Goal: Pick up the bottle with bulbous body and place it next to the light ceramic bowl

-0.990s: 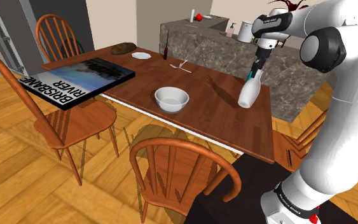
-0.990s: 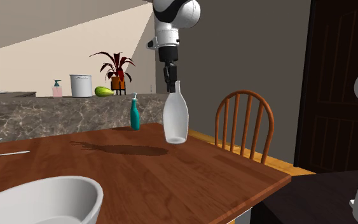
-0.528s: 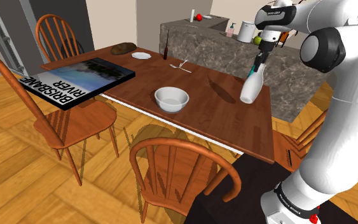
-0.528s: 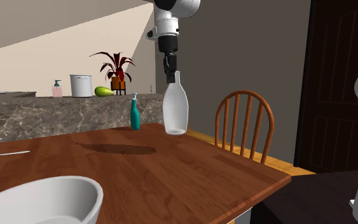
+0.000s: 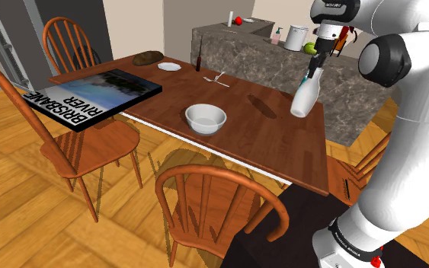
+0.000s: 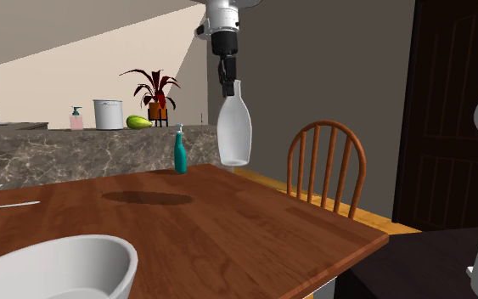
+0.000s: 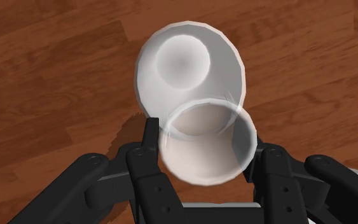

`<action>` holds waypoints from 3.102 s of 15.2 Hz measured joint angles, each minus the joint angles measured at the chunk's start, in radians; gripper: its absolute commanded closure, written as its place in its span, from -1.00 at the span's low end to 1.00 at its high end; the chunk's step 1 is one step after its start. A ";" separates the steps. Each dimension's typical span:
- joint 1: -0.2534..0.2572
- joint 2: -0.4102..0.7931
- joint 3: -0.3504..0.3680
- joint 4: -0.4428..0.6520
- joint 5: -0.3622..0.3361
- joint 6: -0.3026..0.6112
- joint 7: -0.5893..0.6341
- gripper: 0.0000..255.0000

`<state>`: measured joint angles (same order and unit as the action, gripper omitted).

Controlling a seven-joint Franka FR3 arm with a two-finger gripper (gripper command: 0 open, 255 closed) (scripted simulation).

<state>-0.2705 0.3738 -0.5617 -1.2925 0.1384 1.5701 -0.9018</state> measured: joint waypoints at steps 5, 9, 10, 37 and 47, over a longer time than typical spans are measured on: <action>0.000 0.001 0.001 0.057 0.001 -0.055 0.008 1.00; 0.091 -0.084 0.018 -0.052 -0.043 -0.024 0.098 1.00; 0.115 -0.109 0.025 -0.081 -0.056 -0.017 0.126 1.00; 0.457 -0.273 0.240 -0.330 -0.125 0.078 0.672 1.00; 0.459 -0.275 0.242 -0.467 -0.126 0.214 0.673 1.00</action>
<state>0.1881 0.0989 -0.3201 -1.7598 0.0127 1.7837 -0.2290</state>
